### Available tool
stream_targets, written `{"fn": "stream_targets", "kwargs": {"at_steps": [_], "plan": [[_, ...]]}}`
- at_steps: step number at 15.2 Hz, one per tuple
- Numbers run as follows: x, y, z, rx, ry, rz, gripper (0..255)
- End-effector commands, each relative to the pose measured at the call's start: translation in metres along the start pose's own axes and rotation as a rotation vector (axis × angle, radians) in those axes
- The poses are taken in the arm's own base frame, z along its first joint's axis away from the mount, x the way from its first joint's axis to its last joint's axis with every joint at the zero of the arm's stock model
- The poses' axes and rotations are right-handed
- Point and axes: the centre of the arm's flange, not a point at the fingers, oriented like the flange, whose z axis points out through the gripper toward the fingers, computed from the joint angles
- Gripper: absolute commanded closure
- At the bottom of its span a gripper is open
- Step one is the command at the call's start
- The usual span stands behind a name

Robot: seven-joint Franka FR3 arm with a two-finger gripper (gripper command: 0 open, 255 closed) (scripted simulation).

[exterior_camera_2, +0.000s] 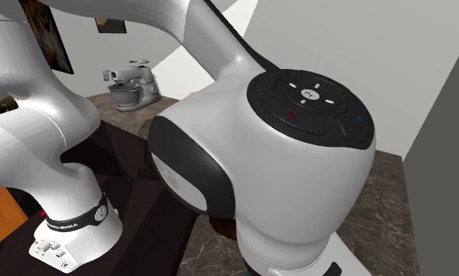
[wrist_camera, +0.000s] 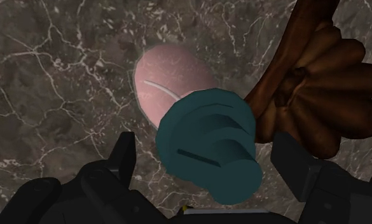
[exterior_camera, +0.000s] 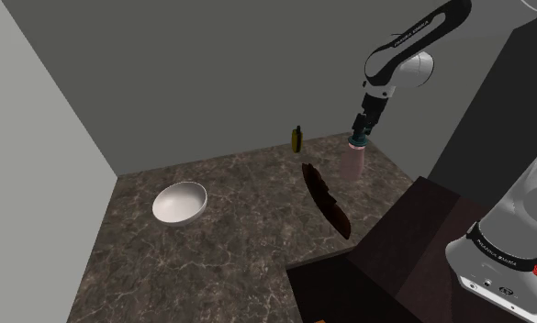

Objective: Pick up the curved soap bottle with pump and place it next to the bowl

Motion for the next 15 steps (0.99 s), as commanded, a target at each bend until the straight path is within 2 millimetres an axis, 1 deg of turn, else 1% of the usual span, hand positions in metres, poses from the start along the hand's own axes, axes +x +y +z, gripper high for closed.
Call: {"fn": "stream_targets", "kwargs": {"at_steps": [1, 3, 4, 13, 15], "plan": [[0.000, 0.000, 0.000, 0.000, 0.000, 0.000, 0], [0.000, 0.000, 0.000, 0.000, 0.000, 0.000, 0], [0.000, 0.000, 0.000, 0.000, 0.000, 0.000, 255], [0.000, 0.000, 0.000, 0.000, 0.000, 0.000, 255], [0.000, -0.002, -0.010, 0.000, 0.000, 0.000, 255]]}}
